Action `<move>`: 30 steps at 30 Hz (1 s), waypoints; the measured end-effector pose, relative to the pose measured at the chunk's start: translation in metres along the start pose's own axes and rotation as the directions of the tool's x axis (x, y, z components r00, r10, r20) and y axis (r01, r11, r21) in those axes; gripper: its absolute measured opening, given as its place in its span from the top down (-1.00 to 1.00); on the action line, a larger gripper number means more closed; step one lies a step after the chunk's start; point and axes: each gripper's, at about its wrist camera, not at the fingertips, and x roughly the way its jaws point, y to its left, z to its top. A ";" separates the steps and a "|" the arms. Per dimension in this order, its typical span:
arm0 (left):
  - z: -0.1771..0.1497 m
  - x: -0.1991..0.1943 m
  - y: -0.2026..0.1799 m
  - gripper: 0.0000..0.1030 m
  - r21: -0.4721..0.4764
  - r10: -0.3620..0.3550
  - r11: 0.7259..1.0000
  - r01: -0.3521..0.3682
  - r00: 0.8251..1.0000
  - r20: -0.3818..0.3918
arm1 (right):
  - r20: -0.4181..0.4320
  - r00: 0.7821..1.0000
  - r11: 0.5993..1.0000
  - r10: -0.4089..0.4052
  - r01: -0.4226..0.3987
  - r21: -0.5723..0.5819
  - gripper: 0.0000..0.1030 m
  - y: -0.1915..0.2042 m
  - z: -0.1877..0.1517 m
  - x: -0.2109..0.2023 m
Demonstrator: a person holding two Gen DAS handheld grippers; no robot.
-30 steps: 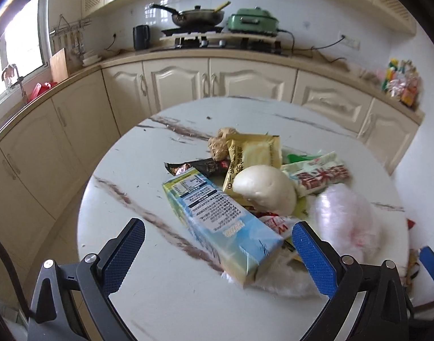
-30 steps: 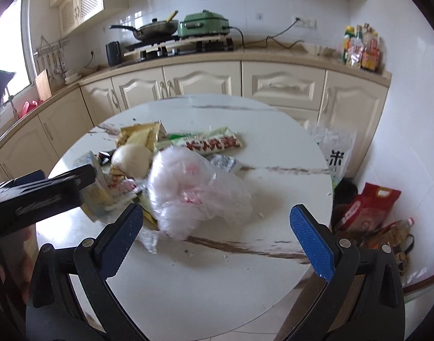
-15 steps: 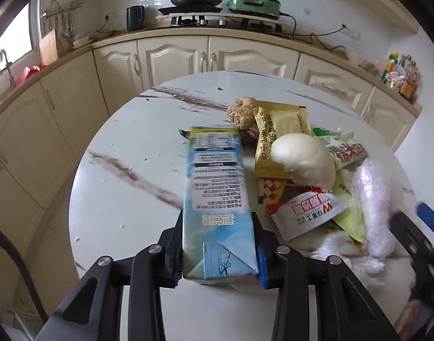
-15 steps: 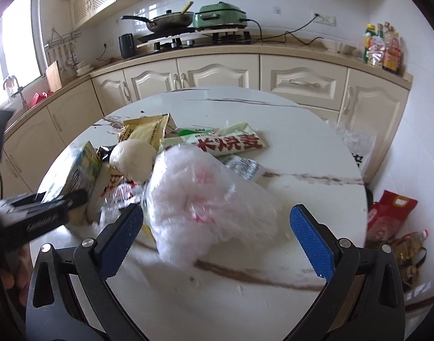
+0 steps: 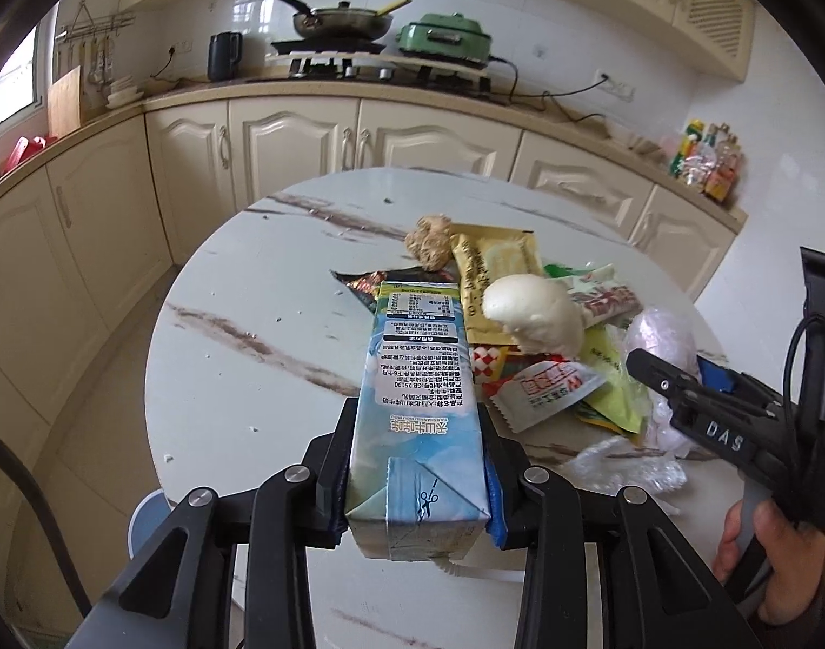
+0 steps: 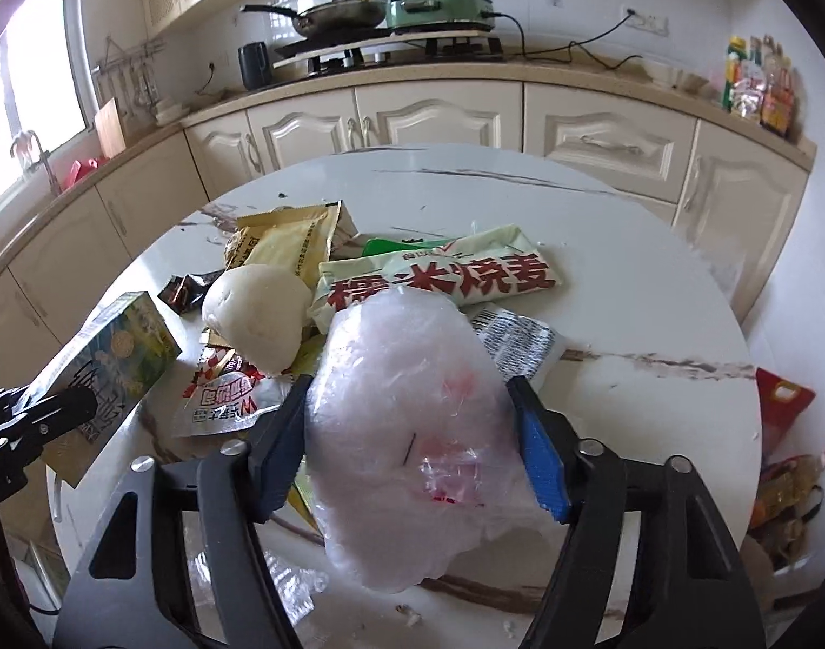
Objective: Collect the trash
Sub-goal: 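Carry the carton and bag over the blue bin and open both grippers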
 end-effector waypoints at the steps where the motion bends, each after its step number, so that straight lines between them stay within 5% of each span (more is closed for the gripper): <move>1: -0.001 -0.002 0.000 0.34 0.004 -0.002 1.000 0.002 1.000 0.002 | 0.007 1.000 1.000 0.002 -0.003 0.014 -0.23 -0.003 0.000 -0.003; 15: -0.013 -0.073 0.041 0.34 -0.020 -0.052 0.998 0.055 0.992 0.116 | 0.153 0.988 0.993 0.028 -0.045 0.106 -0.22 -0.007 0.020 -0.072; 22: -0.031 -0.110 0.101 0.34 -0.089 0.003 0.996 0.012 0.986 0.166 | 0.165 0.967 0.981 0.192 -0.182 -0.073 -0.24 0.106 0.033 -0.081; 30: -0.078 -0.131 0.217 0.34 -0.234 0.174 0.961 -0.145 0.979 0.107 | 0.035 0.924 0.895 0.381 -0.359 -0.266 -0.25 0.275 0.013 -0.027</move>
